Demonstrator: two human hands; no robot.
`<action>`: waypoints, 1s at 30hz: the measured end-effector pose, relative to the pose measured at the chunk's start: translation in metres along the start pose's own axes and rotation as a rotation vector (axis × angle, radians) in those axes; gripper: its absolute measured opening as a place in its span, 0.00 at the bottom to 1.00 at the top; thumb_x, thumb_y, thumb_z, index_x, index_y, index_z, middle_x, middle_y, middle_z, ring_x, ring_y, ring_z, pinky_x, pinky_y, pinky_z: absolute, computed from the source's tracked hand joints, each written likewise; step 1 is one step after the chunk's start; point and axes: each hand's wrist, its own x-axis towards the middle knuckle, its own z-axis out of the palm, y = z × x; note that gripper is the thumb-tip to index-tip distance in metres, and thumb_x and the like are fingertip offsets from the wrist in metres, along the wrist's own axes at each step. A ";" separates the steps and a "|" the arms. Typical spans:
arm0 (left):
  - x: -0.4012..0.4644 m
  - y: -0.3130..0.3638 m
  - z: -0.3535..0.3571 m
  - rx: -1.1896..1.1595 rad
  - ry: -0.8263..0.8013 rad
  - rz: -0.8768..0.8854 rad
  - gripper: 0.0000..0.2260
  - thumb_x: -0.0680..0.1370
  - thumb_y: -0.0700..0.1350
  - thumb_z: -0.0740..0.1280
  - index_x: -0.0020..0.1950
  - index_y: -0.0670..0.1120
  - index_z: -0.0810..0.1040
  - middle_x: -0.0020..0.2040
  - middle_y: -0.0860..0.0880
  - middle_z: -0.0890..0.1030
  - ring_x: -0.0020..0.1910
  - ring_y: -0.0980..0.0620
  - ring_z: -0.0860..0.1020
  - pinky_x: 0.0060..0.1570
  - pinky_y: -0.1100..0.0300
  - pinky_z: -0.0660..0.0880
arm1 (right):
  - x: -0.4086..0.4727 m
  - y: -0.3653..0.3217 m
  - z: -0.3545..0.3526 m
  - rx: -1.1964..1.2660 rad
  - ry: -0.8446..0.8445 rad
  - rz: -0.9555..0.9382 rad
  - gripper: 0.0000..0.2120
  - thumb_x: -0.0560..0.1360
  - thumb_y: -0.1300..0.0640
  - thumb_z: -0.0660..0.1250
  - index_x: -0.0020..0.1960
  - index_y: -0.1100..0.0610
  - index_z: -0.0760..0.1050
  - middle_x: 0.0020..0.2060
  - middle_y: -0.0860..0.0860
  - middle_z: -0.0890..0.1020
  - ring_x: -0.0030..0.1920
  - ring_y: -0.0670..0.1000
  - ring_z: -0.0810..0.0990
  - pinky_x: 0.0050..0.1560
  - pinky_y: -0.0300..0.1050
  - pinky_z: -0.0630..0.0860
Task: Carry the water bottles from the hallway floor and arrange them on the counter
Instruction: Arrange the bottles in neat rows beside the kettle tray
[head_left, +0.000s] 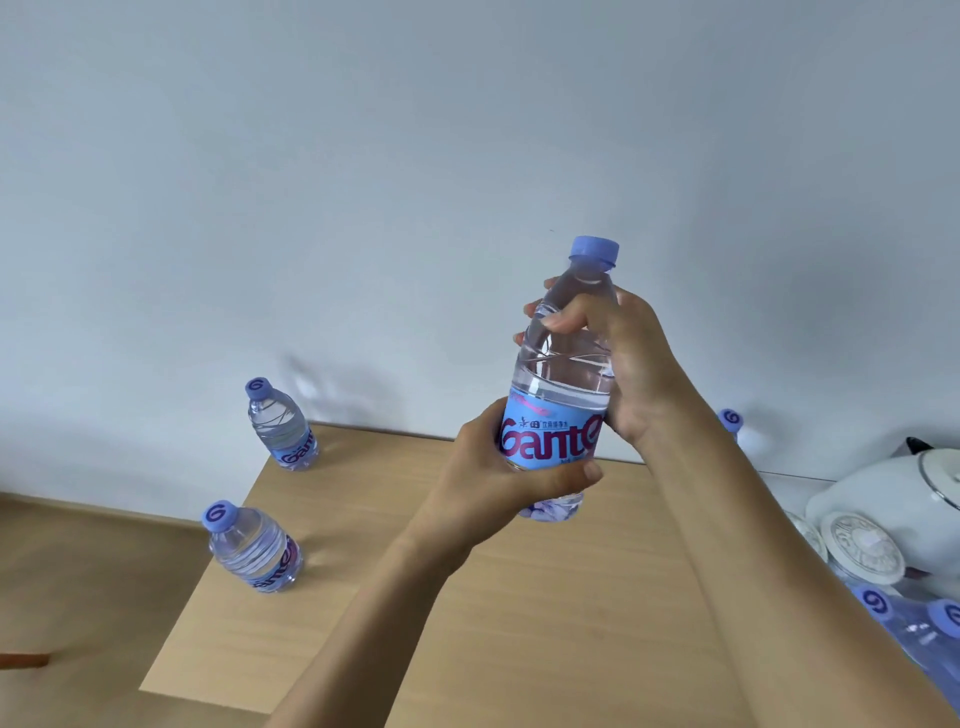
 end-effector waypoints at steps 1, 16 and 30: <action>0.000 0.001 -0.002 -0.011 -0.042 -0.013 0.19 0.64 0.47 0.81 0.52 0.51 0.80 0.45 0.50 0.85 0.44 0.52 0.84 0.42 0.63 0.79 | 0.001 -0.001 -0.003 0.020 -0.021 0.016 0.07 0.62 0.63 0.67 0.38 0.55 0.79 0.39 0.53 0.83 0.40 0.56 0.85 0.41 0.49 0.82; 0.013 -0.010 0.012 -0.029 -0.035 0.019 0.20 0.64 0.42 0.80 0.54 0.48 0.81 0.46 0.50 0.85 0.44 0.52 0.84 0.41 0.64 0.79 | -0.014 -0.009 -0.021 -0.420 0.125 -0.076 0.17 0.66 0.49 0.74 0.53 0.55 0.80 0.51 0.53 0.84 0.53 0.54 0.83 0.57 0.54 0.80; 0.032 -0.041 0.055 0.077 -0.292 -0.028 0.14 0.68 0.35 0.74 0.49 0.42 0.73 0.34 0.48 0.80 0.31 0.52 0.76 0.32 0.62 0.75 | -0.049 0.009 -0.079 -0.440 0.321 -0.069 0.15 0.68 0.53 0.77 0.52 0.57 0.82 0.43 0.49 0.85 0.46 0.50 0.83 0.56 0.53 0.79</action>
